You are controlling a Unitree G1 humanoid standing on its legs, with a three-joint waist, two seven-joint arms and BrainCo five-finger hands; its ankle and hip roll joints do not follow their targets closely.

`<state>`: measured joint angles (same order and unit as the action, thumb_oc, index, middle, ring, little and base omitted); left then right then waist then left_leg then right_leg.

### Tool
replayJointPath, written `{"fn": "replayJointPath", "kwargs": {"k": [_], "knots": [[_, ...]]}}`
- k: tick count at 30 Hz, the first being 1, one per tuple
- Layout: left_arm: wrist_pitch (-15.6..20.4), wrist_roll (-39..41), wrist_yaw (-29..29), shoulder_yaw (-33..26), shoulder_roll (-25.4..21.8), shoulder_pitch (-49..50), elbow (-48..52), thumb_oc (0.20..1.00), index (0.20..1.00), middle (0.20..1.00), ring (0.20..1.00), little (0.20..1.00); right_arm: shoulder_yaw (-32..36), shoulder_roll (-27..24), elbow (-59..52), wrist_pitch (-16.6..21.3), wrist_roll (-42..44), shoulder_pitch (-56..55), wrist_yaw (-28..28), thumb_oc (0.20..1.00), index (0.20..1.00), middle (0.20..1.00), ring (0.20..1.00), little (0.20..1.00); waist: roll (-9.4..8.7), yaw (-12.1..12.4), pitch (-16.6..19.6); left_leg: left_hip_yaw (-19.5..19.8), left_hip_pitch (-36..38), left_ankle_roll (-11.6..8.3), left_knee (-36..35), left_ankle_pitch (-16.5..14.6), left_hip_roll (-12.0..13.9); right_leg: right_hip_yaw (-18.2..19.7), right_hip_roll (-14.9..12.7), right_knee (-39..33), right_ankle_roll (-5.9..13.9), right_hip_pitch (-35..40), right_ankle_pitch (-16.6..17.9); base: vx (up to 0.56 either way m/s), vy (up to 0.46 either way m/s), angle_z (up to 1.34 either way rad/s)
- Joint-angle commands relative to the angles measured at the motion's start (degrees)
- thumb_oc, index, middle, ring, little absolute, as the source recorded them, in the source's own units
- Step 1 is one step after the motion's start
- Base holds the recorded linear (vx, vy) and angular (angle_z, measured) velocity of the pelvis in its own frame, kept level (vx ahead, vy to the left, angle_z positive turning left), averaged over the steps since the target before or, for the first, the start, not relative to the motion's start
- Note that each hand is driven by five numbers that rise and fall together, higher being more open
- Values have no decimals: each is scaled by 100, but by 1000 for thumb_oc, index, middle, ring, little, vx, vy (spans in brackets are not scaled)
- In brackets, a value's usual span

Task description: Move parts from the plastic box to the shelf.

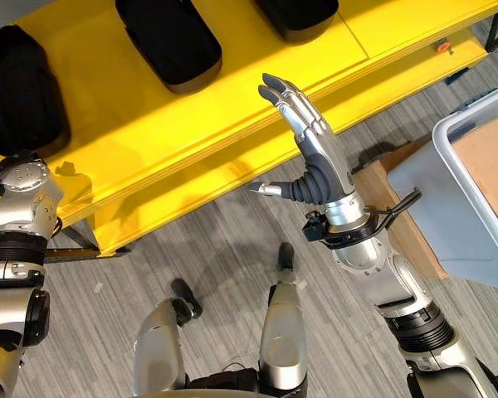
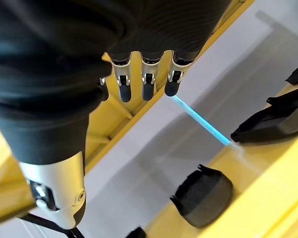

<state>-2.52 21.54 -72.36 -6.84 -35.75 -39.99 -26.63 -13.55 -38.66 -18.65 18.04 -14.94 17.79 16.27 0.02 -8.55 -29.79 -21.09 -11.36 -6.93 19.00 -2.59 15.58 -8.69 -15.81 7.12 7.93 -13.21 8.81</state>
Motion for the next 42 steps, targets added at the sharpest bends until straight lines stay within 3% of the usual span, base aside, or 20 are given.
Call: {"fn": "replayJointPath", "kwargs": {"k": [1, 2, 4, 10, 11, 12, 20, 23, 28, 31, 34, 35, 39, 42], "knots": [[964, -1674, -510, -155, -263, 237, 1036, 1000, 1000, 1000, 1000, 1000, 191, 157, -295, 508, -126, -294, 279, 1000, 1000, 1000, 1000, 1000, 33, 90, 717, 116, 466, 389, -727, -211, -734, -206, -27, 767, 159, 382, -1331, 11, -284, 41], [1000, -1918, -486, -202, -209, 471, 1503, 1000, 1000, 1000, 1000, 1000, 161, 195, -293, 537, -147, -402, 298, 1000, 1000, 1000, 1000, 1000, 49, 135, 833, 177, 577, 347, -879, -137, -710, -273, 5, 661, 153, 542, -1366, 138, -369, 41], [1164, -2173, 718, -79, 274, 1284, 2664, 1000, 1000, 1000, 1000, 1000, 11, 350, -270, 533, -26, -699, 248, 1000, 1000, 1000, 1000, 1000, 85, 291, 1226, 363, 909, 194, -1240, 69, -539, -518, 37, 397, 125, 1026, -1410, 130, -413, 29], [1716, -2298, 2104, 295, 1148, 2727, 4147, 1000, 1000, 1000, 1000, 1000, -101, 649, -289, 299, -40, -792, 88, 1000, 1000, 1000, 1000, 1000, 123, 656, 1553, 606, 1245, -41, -1638, 354, -206, -930, 92, 123, 69, 1503, -1410, 42, -220, 21], [1805, -2072, 2723, 374, 1288, 3082, 4454, 1000, 1000, 1000, 1000, 1000, -133, 671, -285, 272, -17, -787, 89, 1000, 1000, 1000, 1000, 1000, 126, 760, 1567, 683, 1300, -94, -1702, 414, -110, -1030, 141, 150, 11, 1579, -1468, -61, -232, 33], [1684, -1767, 3352, 438, 1303, 3254, 4513, 1000, 1000, 1000, 1000, 1000, -192, 690, -276, 249, -21, -749, 79, 1000, 1000, 1000, 1000, 1000, 125, 815, 1570, 719, 1338, -131, -1749, 456, -50, -1071, 180, 179, -20, 1617, -1515, -68, -219, 37], [1695, -617, 5381, 1351, 1260, 3725, 4546, 1000, 1000, 1000, 1000, 1000, -423, 537, -7, 486, 63, -515, 360, 1000, 1000, 1000, 1000, 1000, 126, 968, 1462, 902, 1327, -204, -1902, 745, 162, -1131, 412, 461, -231, 1574, -1718, -71, -99, 12], [1800, -735, 5398, 1618, 1238, 3988, 4354, 1000, 1000, 1000, 1000, 1000, -521, 405, 209, 580, 84, -404, 496, 1000, 1000, 1000, 1000, 1000, 138, 1028, 1424, 963, 1274, -263, -1931, 1027, 270, -1188, 438, 391, -262, 1557, -1639, -77, -38, 6], [1783, -1312, 5288, 1839, 1086, 4028, 3807, 1000, 1000, 1000, 1000, 1000, -638, 251, 431, 433, 300, -206, 497, 1000, 1000, 1000, 1000, 1000, 132, 1003, 1399, 938, 1283, -289, -1976, 1186, 349, -1144, 440, 427, -296, 1501, -1647, -38, 27, -2], [1722, -1253, 5290, 2008, 1063, 3868, 3472, 1000, 1000, 1000, 1000, 1000, -711, 285, 666, 542, 773, -73, 329, 1000, 1000, 1000, 1000, 1000, 147, 952, 1384, 853, 1310, -308, -2010, 1219, 381, -1126, 377, 402, -255, 1469, -1570, -19, 84, -5], [1652, -1373, 4845, 2080, 1163, 3682, 3205, 1000, 1000, 1000, 1000, 1000, -753, 417, 738, 613, 801, 14, 120, 1000, 1000, 1000, 1000, 1000, 137, 899, 1382, 779, 1352, -313, -2035, 1183, 388, -1062, 350, 398, -222, 1455, -1540, 41, 123, -3], [1615, -1713, 4374, 2092, 1231, 3553, 3056, 1000, 1000, 1000, 1000, 1000, -794, 472, 749, 624, 864, 42, -2, 1000, 1000, 1000, 1000, 1000, 107, 872, 1382, 743, 1355, -319, -2035, 1141, 389, -1025, 349, 383, -213, 1445, -1519, 51, 94, -2], [1230, -1940, 3488, 1985, 1371, 3376, 2769, 1000, 1000, 1000, 1000, 1000, -922, 651, 784, 626, 995, 158, -118, 1000, 1000, 1000, 1000, 1000, 20, 891, 1350, 689, 1347, -344, -2029, 1084, 416, -1012, 332, 373, -172, 1432, -1468, 43, 36, -7], [1069, -1903, 3369, 1900, 1422, 3246, 2495, 1000, 1000, 1000, 1000, 1000, -1022, 806, 780, 566, 1027, 326, -149, 1000, 1000, 1000, 1000, 1000, -38, 910, 1297, 663, 1320, -363, -2048, 1067, 450, -1001, 336, 381, -149, 1397, -1450, 32, 16, 2]]}}
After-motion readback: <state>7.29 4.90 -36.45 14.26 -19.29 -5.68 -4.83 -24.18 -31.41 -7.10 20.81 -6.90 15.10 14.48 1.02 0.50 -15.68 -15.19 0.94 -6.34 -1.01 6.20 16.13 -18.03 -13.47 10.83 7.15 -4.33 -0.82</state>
